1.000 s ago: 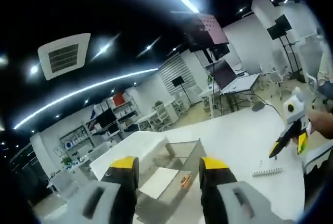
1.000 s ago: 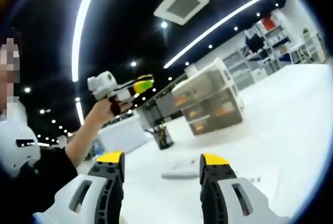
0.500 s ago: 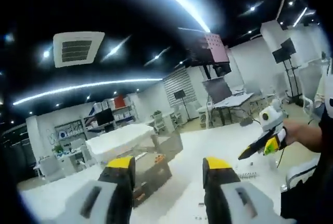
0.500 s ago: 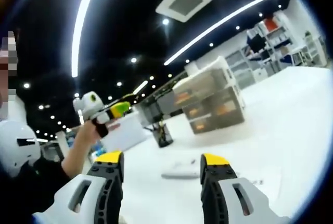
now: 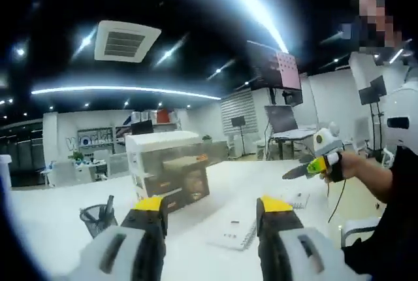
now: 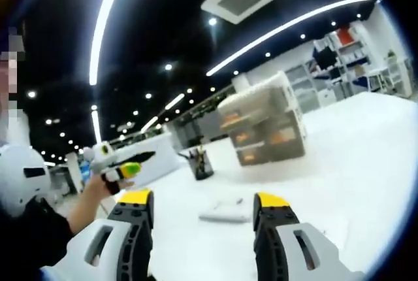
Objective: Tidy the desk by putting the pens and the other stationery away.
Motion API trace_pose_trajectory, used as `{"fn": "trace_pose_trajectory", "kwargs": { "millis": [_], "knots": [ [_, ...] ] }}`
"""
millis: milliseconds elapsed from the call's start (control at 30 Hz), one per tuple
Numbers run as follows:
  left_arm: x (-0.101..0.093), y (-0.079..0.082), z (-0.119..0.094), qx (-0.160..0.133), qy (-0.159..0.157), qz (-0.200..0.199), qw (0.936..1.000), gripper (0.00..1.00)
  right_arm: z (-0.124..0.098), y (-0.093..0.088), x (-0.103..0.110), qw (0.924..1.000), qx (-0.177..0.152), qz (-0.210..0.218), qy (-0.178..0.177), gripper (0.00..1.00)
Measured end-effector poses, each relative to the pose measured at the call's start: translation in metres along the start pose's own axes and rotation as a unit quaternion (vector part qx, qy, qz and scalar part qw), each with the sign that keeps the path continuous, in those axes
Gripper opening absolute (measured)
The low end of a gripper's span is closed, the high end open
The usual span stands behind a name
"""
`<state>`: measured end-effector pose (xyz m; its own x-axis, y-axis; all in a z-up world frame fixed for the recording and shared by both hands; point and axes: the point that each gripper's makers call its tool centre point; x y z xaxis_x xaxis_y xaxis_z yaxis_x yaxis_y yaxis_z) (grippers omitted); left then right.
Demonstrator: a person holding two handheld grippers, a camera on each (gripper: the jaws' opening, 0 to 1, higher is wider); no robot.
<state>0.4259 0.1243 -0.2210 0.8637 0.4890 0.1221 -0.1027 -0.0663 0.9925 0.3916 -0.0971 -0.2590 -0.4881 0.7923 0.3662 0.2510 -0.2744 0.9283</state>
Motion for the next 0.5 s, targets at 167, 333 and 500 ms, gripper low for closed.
{"fn": "trace_pose_trajectory", "kwargs": {
  "millis": [167,333,500],
  "knots": [
    [-0.004,-0.019,-0.02,0.009,0.014,-0.01,0.9998,0.55,0.0,0.001,-0.002,1.0,0.003,-0.006,-0.003,0.59],
    [-0.009,-0.029,-0.036,0.009,0.021,-0.023,0.9995,0.57,0.001,0.001,-0.005,0.9999,0.007,-0.013,-0.005,0.6],
    [-0.012,-0.037,-0.049,0.018,0.027,-0.028,0.9991,0.6,0.0,-0.002,-0.004,0.9995,0.016,-0.026,0.0,0.61]
  ]
}}
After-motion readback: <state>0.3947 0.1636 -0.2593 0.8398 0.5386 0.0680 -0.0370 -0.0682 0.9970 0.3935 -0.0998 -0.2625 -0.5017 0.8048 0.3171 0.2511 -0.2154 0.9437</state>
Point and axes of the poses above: the point that each gripper's makers call its tool centre point, and the gripper's own axes: z roughly forward along the fingers, x roughly to its left, y roughly out of its top, and after that the axes turned 13 degrees about -y, right-handed
